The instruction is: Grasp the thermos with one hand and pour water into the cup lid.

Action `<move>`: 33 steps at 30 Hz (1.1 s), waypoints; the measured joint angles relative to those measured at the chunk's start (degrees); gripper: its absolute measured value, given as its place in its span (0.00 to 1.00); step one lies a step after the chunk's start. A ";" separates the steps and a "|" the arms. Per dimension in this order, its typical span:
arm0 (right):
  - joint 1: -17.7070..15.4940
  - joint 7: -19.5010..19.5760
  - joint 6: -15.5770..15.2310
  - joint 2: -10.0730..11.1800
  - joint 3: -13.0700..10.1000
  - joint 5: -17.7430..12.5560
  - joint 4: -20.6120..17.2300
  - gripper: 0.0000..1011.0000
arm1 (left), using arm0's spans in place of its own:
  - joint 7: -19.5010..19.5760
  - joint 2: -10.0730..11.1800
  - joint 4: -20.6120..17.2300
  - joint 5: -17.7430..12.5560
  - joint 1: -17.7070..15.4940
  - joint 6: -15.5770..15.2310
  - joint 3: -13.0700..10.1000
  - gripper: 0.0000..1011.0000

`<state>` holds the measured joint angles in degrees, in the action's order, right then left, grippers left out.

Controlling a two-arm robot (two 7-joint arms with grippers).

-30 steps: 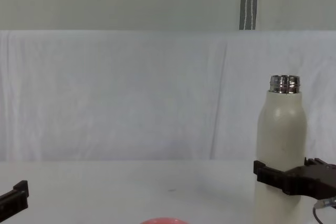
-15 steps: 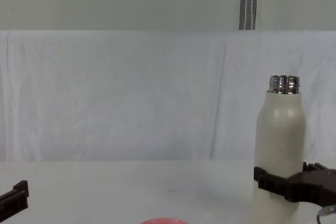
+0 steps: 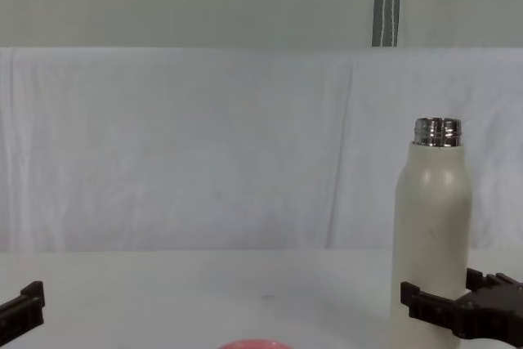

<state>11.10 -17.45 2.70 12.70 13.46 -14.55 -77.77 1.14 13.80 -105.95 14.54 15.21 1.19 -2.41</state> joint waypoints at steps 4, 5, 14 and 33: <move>-1.07 -0.30 -0.22 0.64 0.16 -0.24 -1.52 0.99 | 0.00 0.00 0.00 0.00 0.00 0.00 0.00 0.99; -1.07 -0.30 -0.22 0.64 0.16 -0.24 -1.52 0.99 | 0.00 0.00 0.00 0.00 0.00 0.00 0.00 0.99; -5.39 0.24 -0.84 2.63 -0.36 -0.48 -7.26 0.99 | 0.00 0.00 0.00 0.00 0.00 0.00 0.00 0.99; -14.51 4.60 2.60 1.82 -2.55 0.79 -18.97 0.99 | 0.00 0.00 0.00 0.00 0.00 0.00 0.00 0.99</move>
<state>-3.42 -12.85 5.30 14.52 10.91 -13.76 -96.74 1.14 13.80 -105.95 14.54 15.21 1.19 -2.41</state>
